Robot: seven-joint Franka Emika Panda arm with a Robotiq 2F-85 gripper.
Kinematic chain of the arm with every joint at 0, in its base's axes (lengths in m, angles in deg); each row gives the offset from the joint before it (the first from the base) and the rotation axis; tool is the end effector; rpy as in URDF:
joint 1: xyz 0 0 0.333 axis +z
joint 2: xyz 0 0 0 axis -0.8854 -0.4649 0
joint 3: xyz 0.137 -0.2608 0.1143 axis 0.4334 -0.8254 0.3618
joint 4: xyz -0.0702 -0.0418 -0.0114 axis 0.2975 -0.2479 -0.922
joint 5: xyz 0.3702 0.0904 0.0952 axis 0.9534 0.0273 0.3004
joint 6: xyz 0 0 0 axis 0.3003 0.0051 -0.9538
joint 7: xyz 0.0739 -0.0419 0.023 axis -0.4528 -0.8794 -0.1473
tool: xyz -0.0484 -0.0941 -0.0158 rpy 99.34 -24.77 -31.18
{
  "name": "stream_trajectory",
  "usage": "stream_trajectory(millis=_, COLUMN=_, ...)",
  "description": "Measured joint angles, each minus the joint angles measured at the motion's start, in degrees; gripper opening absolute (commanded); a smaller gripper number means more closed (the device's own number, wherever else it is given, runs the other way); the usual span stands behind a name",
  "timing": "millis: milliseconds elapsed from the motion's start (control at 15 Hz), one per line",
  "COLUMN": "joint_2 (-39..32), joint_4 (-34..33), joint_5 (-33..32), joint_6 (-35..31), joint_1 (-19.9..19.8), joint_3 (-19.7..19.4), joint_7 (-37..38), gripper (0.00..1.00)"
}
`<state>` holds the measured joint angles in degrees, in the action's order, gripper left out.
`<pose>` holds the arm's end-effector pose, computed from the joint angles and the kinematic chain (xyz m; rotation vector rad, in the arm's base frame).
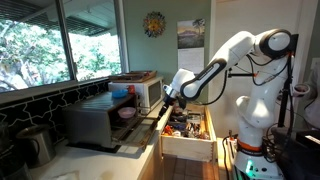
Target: Push the tray into the oven
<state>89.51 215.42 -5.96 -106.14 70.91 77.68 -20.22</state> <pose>0.4263 0.0272 0.4002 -2.9484 -0.1888 -0.8339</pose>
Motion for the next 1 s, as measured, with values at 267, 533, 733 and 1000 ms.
stream_trajectory(millis=267, joint_2=-2.9, joint_4=-0.9, joint_5=2.1, joint_6=-2.2, joint_1=3.2, joint_3=-2.7, joint_7=-2.0, gripper=1.0)
stream_trajectory(millis=533, joint_2=-4.4, joint_4=-2.0, joint_5=2.1, joint_6=-4.0, joint_1=3.3, joint_3=-2.5, joint_7=-1.9, gripper=1.0)
stream_trajectory(millis=733, joint_2=-7.9, joint_4=-4.7, joint_5=2.2, joint_6=-4.3, joint_1=3.5, joint_3=-2.6, joint_7=-1.9, gripper=1.0)
stream_trajectory(millis=1000, joint_2=-13.1, joint_4=-8.8, joint_5=3.2, joint_6=-4.3, joint_1=4.5, joint_3=-2.7, joint_7=-1.9, gripper=1.0)
